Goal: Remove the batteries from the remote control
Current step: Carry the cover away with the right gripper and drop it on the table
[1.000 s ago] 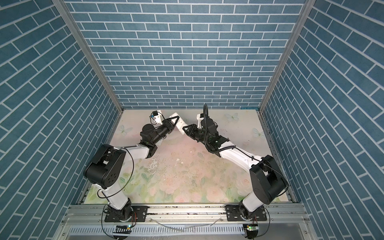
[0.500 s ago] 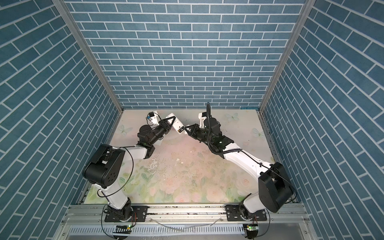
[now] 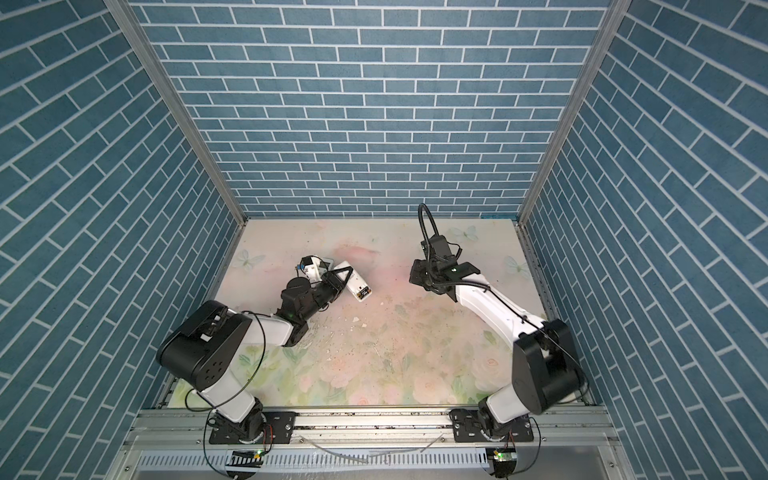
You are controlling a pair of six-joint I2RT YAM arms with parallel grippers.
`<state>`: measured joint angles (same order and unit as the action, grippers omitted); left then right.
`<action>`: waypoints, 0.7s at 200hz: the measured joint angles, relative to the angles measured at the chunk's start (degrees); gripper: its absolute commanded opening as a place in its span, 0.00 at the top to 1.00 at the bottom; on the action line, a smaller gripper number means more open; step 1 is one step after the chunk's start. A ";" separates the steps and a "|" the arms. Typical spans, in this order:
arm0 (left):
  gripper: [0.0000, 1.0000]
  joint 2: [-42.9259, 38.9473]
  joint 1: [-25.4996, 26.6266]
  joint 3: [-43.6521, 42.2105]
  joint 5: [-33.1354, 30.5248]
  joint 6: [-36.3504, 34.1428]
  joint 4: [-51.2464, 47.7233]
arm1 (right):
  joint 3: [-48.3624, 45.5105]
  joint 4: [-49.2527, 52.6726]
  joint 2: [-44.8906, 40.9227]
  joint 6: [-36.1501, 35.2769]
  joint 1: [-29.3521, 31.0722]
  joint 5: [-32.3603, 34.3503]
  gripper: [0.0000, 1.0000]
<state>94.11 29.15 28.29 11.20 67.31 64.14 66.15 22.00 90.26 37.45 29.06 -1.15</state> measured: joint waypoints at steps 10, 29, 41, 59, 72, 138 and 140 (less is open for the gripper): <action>1.00 -1.55 2.10 -1.62 -2.40 -0.26 -0.57 | 1.49 0.87 3.39 -1.31 -0.35 1.55 0.97; 1.00 -3.76 5.95 -4.63 -7.37 -0.26 -1.25 | 4.66 2.60 8.98 -3.10 -0.76 4.17 0.97; 1.00 -4.63 7.85 -6.43 -10.64 -0.13 -1.88 | 7.04 3.52 12.22 -3.96 -0.85 5.53 0.97; 1.00 -5.57 9.92 -8.61 -15.39 0.11 -3.41 | 10.56 4.44 16.28 -4.92 -0.87 7.26 0.97; 1.00 -6.23 10.99 -9.88 -18.58 0.35 -4.46 | 12.98 5.20 18.80 -5.35 -1.01 8.17 0.96; 1.00 -8.09 15.67 -12.31 -30.64 2.45 -9.35 | 20.09 8.13 26.32 -6.49 -1.11 9.97 0.86; 1.00 -8.00 15.72 -12.31 -30.77 2.54 -9.35 | 20.15 8.17 26.40 -6.49 -1.11 9.94 0.86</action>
<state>86.11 44.86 15.99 -19.57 69.84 54.78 86.30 30.17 116.66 30.96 27.94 8.80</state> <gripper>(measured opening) 0.192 0.113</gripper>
